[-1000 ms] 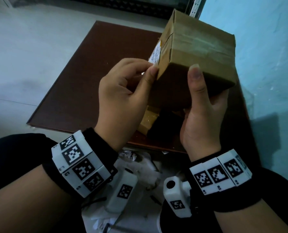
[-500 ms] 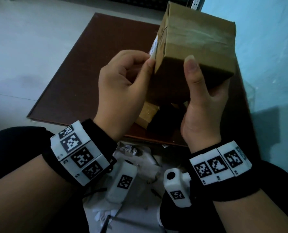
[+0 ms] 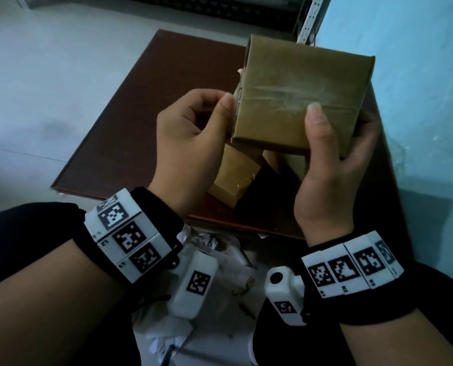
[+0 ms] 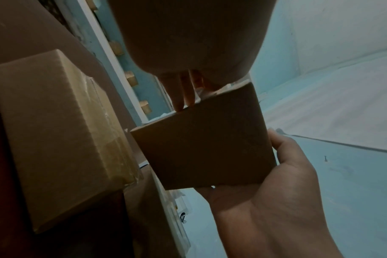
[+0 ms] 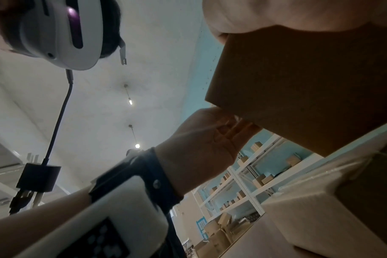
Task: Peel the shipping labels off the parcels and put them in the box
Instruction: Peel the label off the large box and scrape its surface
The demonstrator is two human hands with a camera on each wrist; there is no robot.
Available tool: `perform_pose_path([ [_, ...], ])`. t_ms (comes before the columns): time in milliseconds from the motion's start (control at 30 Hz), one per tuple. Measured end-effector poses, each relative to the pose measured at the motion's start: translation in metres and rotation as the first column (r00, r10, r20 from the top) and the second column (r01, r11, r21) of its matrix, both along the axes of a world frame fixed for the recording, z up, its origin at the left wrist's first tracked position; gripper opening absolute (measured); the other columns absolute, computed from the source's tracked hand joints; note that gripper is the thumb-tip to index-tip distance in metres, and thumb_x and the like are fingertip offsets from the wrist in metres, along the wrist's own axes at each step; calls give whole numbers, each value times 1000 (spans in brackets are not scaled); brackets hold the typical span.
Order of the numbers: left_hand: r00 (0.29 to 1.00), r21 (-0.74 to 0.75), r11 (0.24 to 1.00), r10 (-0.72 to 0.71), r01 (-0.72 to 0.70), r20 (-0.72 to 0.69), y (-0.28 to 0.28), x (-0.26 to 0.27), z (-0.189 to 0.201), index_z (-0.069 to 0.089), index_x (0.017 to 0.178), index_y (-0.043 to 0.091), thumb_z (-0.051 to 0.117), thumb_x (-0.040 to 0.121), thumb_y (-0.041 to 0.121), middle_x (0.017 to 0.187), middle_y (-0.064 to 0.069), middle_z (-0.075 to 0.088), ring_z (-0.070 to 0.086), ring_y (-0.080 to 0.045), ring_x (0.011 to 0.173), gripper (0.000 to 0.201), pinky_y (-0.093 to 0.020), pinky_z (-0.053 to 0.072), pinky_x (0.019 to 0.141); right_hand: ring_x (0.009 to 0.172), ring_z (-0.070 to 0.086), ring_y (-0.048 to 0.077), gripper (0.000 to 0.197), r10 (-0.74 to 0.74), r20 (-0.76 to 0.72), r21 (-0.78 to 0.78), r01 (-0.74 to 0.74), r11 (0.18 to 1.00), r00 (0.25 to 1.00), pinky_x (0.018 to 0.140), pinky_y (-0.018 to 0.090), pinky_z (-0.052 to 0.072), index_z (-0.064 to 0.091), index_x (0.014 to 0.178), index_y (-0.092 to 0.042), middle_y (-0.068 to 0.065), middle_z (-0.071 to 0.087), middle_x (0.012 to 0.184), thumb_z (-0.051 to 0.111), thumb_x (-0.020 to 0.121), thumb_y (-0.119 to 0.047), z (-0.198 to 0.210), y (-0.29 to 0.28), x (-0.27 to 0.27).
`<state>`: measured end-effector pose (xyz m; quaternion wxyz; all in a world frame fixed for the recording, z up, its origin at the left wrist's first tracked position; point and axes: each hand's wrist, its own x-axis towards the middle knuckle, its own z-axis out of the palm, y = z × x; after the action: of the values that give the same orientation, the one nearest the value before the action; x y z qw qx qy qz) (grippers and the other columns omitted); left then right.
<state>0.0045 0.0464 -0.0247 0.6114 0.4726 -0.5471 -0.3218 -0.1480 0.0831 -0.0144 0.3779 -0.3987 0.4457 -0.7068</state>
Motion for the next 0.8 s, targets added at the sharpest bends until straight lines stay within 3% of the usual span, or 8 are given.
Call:
perform_pose_path([
  [133,983,19,999,-30,34,-182,3,-2,4,70,106,5,57,107,15,99,-13,75,72,-20,86,17,-42,64,78,118,73,23,25,37,48,12,-38,999,998,92,63,63,51,123,-33,-16,74,116,63,102,-29,2,0,-4],
  [267,996,-72,996,-51,46,-70,-1,4,9,68,121,0,65,104,18,107,-10,75,74,-13,93,25,-30,62,79,117,70,9,25,23,-82,-81,-30,996,996,97,38,61,47,126,-21,-14,71,117,57,106,-12,1,1,-2],
  [400,999,-102,995,-5,9,39,-6,9,5,74,107,3,65,105,18,95,-6,76,73,-14,82,18,-27,59,72,122,69,34,27,67,-67,-38,-70,997,995,102,65,57,48,125,-22,3,68,125,63,103,-17,-2,-1,0],
  [567,997,-50,998,27,-31,-72,-6,8,4,69,99,13,55,108,14,89,-1,71,67,-10,77,16,-26,54,68,117,71,26,32,133,-58,3,-133,991,989,102,64,57,46,125,-19,0,68,119,66,100,-17,2,-2,-1],
  [633,995,-67,998,-8,2,-98,-7,9,5,70,109,6,55,108,18,97,-9,74,71,-20,82,19,-32,58,69,122,69,35,35,138,-17,22,-138,990,990,101,69,56,49,124,-21,5,69,123,71,101,-35,4,-2,-1],
  [700,1000,-112,994,-12,11,-9,-9,12,6,71,118,0,60,107,20,103,-10,76,74,-16,90,25,-29,60,74,127,64,45,61,116,-15,62,-115,991,993,105,72,51,55,124,-27,18,65,133,75,87,-71,7,-1,-2],
  [767,999,-141,990,6,-1,40,-10,15,7,74,114,2,62,106,17,98,-3,76,74,-7,89,21,-23,58,75,137,57,46,95,118,1,103,-118,988,993,112,72,46,58,139,-20,23,58,145,61,78,-93,7,-3,-3],
  [800,998,-153,988,20,-11,60,-11,16,7,74,111,5,63,105,16,97,0,76,74,-7,88,17,-23,57,77,141,56,44,105,140,45,103,-144,984,989,113,73,45,52,149,-10,25,55,151,50,85,-93,8,-3,-3],
])
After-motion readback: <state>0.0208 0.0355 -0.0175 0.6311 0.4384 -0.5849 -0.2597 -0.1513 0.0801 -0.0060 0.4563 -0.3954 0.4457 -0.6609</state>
